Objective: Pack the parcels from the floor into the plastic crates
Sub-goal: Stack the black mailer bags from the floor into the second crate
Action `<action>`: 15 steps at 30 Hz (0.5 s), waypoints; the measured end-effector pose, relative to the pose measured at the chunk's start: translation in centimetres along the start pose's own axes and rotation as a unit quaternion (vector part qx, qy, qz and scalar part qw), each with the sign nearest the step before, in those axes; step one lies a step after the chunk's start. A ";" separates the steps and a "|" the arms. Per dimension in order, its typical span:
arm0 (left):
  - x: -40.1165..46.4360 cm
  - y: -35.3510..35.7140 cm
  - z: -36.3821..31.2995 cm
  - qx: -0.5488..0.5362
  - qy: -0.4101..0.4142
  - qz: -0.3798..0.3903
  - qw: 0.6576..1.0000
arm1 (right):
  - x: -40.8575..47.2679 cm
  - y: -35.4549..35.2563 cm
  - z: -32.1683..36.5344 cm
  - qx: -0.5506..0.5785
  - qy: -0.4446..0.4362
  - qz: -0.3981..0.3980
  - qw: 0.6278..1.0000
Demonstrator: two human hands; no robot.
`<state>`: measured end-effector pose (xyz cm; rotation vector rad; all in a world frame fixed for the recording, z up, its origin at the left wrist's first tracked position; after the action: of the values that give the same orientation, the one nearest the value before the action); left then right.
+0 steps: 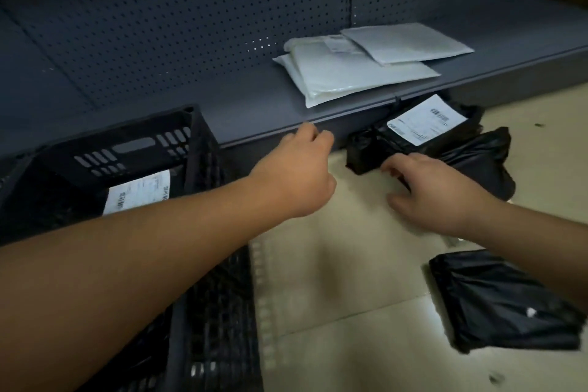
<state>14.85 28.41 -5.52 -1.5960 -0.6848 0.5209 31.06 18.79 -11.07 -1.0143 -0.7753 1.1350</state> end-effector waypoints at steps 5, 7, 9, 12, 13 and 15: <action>0.8 4.8 -6.1 0.011 0.023 0.049 0.998 | -2.7 1.3 -9.4 0.005 0.126 0.037 0.991; 0.9 6.7 -8.3 0.025 0.037 0.071 0.997 | -3.8 1.7 -12.7 0.010 0.169 0.050 0.984; 0.8 8.5 -10.2 0.031 0.044 0.094 0.994 | -5.1 2.1 -15.7 0.008 0.213 0.069 0.975; 0.5 11.2 -12.6 0.019 0.043 0.128 0.991 | -7.1 2.9 -19.6 0.010 0.263 0.090 0.960; 0.4 12.1 -13.3 0.013 0.041 0.139 0.989 | -7.7 3.2 -20.7 0.011 0.277 0.097 0.956; 0.2 13.7 -14.6 -0.001 0.038 0.157 0.987 | -8.8 3.7 -22.4 0.003 0.297 0.109 0.949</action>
<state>26.79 17.20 -17.05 -1.7270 -0.3757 0.6848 47.60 5.18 -22.72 -1.3716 -0.1784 0.9340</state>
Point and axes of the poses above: each hand's wrist, its own x-axis towards the middle knuckle, its own y-axis out of the palm, z = x × y, the point moved 6 cm from there along x, towards the middle knuckle, and after that the axes turned 6 degrees about -z, right-handed, at the moved point
